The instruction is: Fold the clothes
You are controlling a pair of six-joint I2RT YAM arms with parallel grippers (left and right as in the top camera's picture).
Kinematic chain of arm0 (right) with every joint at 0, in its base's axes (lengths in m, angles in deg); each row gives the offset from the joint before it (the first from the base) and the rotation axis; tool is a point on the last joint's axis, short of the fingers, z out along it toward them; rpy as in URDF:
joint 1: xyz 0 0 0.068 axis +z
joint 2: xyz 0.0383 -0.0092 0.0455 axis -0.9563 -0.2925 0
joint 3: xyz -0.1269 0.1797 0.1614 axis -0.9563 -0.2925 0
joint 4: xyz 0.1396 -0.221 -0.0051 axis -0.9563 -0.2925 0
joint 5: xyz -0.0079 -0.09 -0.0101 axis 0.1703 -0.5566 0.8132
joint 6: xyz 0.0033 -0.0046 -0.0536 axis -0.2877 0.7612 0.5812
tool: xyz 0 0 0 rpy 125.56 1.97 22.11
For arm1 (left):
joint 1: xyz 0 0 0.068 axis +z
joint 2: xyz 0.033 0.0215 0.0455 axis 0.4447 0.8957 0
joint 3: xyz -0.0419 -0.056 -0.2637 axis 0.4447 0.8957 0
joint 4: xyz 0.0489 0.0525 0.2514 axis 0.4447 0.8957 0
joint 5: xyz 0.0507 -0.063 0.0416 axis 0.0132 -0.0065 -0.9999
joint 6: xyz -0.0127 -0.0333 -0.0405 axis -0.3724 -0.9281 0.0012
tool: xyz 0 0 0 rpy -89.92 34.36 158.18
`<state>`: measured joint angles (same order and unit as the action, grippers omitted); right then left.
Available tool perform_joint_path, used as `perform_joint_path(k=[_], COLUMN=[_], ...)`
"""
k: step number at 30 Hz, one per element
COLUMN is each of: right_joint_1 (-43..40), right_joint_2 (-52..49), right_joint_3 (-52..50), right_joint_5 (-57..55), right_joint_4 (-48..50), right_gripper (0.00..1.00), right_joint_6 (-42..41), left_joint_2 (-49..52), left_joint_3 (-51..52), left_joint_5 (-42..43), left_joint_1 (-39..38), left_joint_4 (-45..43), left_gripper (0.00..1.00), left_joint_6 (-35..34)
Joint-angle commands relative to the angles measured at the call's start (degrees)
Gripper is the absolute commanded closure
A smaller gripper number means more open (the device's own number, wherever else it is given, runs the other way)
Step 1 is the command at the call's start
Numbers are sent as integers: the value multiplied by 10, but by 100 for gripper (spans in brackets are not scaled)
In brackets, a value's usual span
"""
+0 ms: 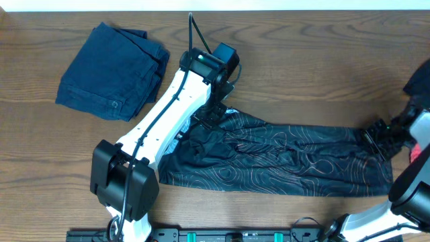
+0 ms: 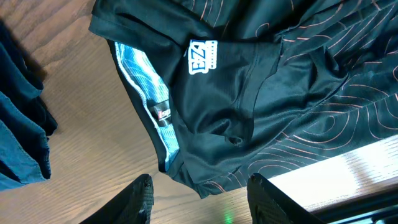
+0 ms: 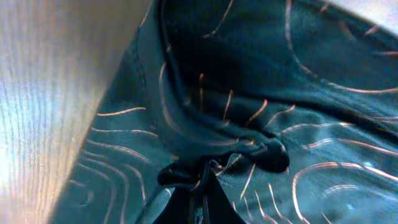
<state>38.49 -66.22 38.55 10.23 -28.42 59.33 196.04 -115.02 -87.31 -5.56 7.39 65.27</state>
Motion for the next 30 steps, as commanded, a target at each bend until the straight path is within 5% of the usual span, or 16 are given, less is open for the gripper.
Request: perform_joint_path(k=[1,19,22,24,30], right_joint_1=[-30,-60,-60,-60,-66], right_joint_2=[41,100,100,100,100], right_joint_3=[43,63,63,63,63], right_joint_5=[-3,-117,-116,-114,-182], right_joint_4=[-32,-113,-107,-108,-138], right_gripper=[99,95,88,99,99], right_joint_6=[5,4,4,4,-8], left_joint_2=[-2,-2,-2,-2,-2], left_joint_3=[-6,-6,-2,0,1], left_joint_5=[2,32,43,43,43], left_joint_1=[3,3,3,3,3], left_joint_4=[2,-11,-19,-23,-23], left_gripper=[49,49,49,49,49], left_joint_6=[-5,-5,-5,-5,-5])
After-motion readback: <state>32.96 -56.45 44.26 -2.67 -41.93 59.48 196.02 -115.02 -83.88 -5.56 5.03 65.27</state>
